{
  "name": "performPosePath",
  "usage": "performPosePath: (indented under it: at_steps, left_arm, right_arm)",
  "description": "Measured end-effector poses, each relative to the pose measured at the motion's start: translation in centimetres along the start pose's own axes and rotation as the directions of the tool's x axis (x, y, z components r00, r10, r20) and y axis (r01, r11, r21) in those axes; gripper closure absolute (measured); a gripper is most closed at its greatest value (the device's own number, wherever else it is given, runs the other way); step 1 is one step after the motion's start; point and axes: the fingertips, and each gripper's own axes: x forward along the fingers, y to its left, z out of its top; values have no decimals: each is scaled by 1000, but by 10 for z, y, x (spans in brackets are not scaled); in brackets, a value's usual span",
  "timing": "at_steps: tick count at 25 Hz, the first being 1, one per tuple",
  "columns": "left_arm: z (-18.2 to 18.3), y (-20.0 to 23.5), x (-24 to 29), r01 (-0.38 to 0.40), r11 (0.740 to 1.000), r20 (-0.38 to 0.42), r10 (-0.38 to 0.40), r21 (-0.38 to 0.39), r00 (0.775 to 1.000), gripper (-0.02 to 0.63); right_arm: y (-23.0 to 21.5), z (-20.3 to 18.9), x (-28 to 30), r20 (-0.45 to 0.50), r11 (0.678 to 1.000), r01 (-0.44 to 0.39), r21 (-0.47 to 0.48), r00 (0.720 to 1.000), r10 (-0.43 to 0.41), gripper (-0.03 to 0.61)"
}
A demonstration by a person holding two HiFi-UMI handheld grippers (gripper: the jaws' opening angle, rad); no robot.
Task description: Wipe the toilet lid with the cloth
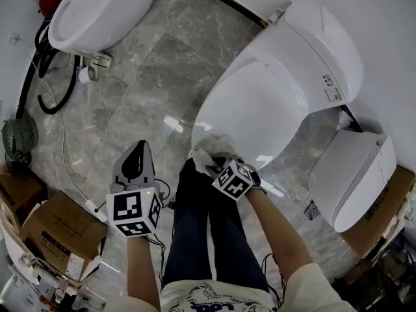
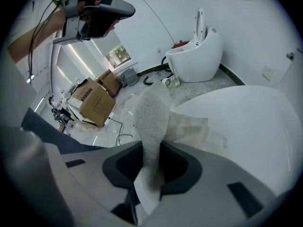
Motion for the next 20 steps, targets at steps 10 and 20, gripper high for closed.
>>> performPosePath:
  at_steps: [10, 20]
  left_arm:
    - [0, -16, 12, 25, 1000, -21, -25, 5, 999, 604]
    - [11, -23, 18, 41, 999, -24, -40, 35, 999, 604]
  right_arm:
    - [-46, -25, -38, -46, 998, -38, -51, 998, 35, 494]
    - [-115, -37, -83, 9, 993, 60, 100, 998, -61, 494]
